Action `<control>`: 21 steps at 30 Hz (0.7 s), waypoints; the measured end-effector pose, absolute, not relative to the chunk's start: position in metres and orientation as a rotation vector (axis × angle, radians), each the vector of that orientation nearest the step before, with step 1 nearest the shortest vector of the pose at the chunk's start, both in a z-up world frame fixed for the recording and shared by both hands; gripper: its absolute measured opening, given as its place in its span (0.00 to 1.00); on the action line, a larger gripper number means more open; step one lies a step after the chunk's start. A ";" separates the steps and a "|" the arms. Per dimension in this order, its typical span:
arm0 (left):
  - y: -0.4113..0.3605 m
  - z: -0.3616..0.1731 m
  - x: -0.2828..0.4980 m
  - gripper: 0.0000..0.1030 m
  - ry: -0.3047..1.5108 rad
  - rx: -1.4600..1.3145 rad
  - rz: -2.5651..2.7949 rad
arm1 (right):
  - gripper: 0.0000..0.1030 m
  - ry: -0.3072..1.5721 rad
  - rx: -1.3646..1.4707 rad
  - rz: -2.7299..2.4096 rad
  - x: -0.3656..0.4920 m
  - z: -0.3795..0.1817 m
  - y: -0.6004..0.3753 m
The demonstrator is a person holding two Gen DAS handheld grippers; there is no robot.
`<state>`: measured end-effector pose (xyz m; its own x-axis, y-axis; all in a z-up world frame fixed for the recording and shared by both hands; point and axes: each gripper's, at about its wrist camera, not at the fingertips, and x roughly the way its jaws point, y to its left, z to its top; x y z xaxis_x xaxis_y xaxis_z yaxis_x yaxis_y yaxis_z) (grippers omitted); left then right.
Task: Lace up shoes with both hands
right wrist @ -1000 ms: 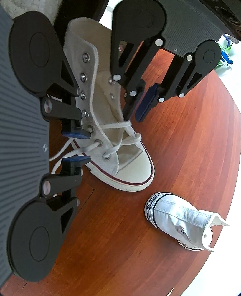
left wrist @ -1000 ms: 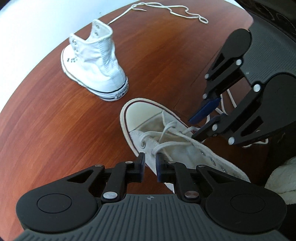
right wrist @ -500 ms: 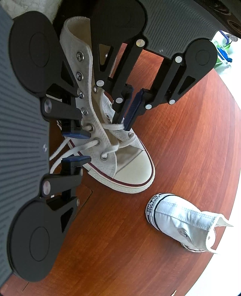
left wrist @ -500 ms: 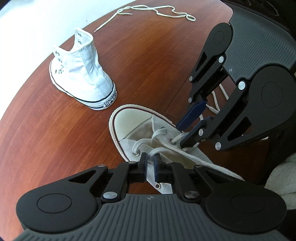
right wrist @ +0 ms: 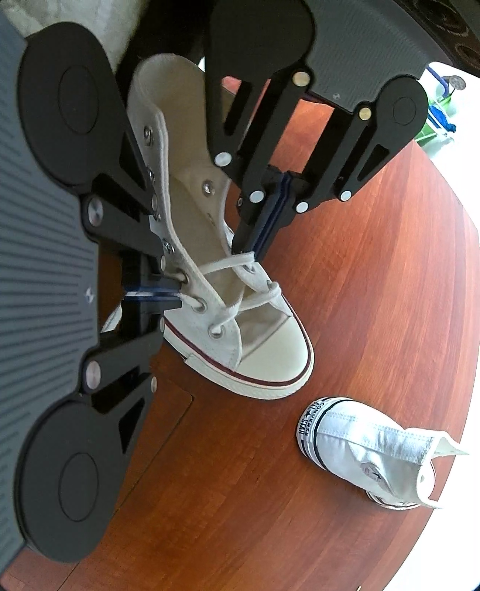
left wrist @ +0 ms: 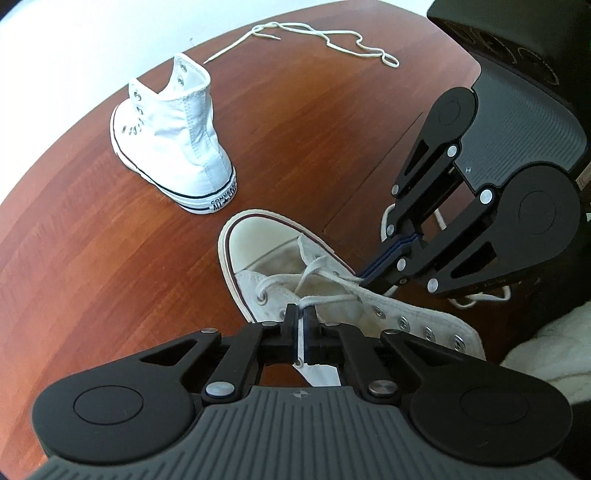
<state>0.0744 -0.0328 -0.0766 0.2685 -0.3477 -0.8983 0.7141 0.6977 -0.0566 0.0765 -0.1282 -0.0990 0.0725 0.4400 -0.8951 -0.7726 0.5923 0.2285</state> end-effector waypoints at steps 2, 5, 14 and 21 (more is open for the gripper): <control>-0.032 -0.074 0.073 0.01 1.075 0.382 -0.747 | 0.01 1.178 -0.345 0.937 0.075 -0.097 -0.129; -0.032 -0.072 0.073 0.01 1.063 0.385 -0.740 | 0.01 1.169 -0.340 0.931 0.074 -0.094 -0.131; -0.027 -0.076 0.078 0.02 1.055 0.428 -0.696 | 0.01 1.150 -0.297 0.933 0.072 -0.077 -0.139; -0.024 -0.080 0.083 0.02 1.084 0.448 -0.717 | 0.03 1.136 -0.328 0.912 0.072 -0.073 -0.139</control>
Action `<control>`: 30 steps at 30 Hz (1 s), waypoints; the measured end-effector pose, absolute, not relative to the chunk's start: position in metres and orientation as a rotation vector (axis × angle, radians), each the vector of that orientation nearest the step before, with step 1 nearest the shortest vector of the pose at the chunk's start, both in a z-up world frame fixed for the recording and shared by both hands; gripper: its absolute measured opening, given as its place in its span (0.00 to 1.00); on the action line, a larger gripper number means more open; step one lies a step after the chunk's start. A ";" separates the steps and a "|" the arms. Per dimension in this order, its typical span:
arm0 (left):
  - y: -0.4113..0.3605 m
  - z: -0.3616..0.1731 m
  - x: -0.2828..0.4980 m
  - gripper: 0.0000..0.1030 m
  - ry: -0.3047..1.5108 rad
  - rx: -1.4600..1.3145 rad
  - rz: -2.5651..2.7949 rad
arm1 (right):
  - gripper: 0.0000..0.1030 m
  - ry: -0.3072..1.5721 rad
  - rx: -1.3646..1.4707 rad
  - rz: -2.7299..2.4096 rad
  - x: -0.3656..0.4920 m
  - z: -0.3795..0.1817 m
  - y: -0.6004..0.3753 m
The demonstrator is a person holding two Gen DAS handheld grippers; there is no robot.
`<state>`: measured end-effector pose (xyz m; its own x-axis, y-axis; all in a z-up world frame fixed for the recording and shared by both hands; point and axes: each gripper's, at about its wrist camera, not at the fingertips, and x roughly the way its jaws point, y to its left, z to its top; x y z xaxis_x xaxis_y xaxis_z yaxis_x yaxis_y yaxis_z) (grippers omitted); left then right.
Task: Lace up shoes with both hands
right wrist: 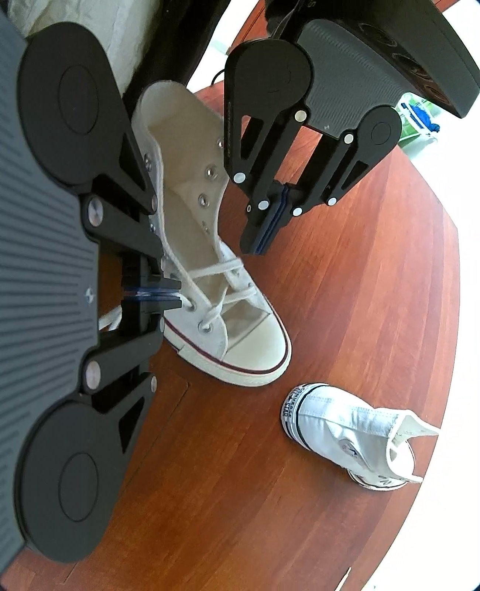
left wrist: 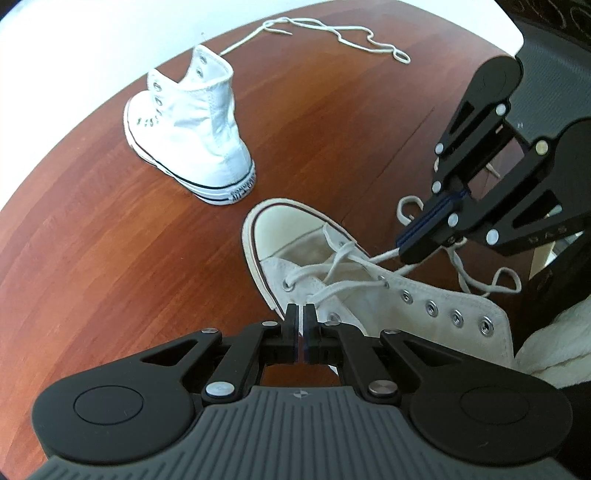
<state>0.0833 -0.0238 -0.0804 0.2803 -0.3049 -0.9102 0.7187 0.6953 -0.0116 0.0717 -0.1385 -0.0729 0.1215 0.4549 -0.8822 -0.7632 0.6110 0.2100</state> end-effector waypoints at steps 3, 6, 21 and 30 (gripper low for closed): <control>-0.028 -0.083 0.083 0.04 1.085 0.459 -0.731 | 0.03 1.134 -0.341 0.907 0.071 -0.073 -0.137; -0.032 -0.085 0.082 0.05 1.080 0.479 -0.745 | 0.04 1.140 -0.337 0.904 0.072 -0.074 -0.137; -0.037 -0.085 0.093 0.20 1.096 0.449 -0.722 | 0.05 1.169 -0.341 0.864 0.072 -0.085 -0.142; -0.041 -0.093 0.094 0.17 1.098 0.445 -0.728 | 0.26 1.159 -0.347 0.859 0.071 -0.084 -0.144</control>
